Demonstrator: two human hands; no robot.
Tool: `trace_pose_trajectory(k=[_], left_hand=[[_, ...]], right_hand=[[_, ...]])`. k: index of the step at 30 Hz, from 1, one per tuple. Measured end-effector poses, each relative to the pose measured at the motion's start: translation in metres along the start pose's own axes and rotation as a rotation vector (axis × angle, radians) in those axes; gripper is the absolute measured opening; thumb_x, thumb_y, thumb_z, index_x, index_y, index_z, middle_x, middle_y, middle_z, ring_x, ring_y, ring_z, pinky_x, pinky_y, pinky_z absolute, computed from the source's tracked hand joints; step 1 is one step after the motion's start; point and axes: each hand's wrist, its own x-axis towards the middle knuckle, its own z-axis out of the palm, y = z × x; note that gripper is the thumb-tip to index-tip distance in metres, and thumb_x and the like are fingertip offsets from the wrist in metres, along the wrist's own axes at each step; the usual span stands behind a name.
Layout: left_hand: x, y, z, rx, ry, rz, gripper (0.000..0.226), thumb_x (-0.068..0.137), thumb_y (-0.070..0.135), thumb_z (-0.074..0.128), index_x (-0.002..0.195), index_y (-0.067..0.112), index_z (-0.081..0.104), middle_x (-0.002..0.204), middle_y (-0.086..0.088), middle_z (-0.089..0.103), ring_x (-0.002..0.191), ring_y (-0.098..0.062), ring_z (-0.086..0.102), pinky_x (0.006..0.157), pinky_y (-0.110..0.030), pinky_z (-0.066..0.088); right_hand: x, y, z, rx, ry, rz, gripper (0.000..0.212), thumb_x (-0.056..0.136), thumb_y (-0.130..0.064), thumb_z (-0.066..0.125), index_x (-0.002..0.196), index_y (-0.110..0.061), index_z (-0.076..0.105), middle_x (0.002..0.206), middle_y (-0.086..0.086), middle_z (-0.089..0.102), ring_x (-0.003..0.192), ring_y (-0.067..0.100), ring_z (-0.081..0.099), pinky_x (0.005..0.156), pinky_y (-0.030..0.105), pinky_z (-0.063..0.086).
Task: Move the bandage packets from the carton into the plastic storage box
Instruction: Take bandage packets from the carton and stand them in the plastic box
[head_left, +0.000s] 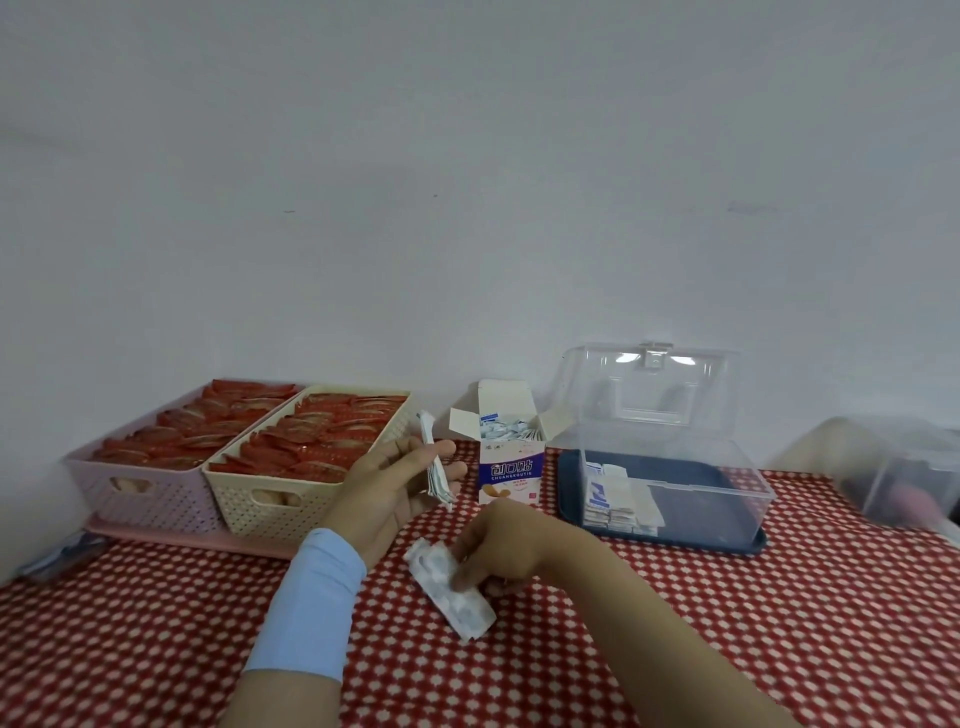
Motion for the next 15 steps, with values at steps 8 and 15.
trace_pose_trajectory(k=[8,15], left_hand=[[0.005,-0.003,0.026,0.048,-0.037,0.027,0.009,0.096,0.009,0.057,0.092,0.004,0.064,0.109,-0.013,0.074,0.098,-0.029,0.072,0.075,-0.040,0.061],[0.023,-0.015,0.075,0.081,-0.155,-0.052,0.031,0.087,0.016,0.065,0.109,-0.004,0.060,0.110,-0.017,0.073,0.092,-0.031,0.072,0.071,-0.044,0.060]], right_hand=[[-0.049,0.019,-0.063,0.489,0.321,-0.075,0.007,0.088,-0.012,0.072,0.087,-0.006,0.075,0.068,0.007,0.061,0.053,0.013,0.049,0.050,0.025,0.042],[-0.077,0.035,-0.100,0.675,0.426,-0.179,0.019,0.093,-0.015,0.068,0.101,0.001,0.072,0.081,0.008,0.071,0.067,0.017,0.057,0.054,0.028,0.045]])
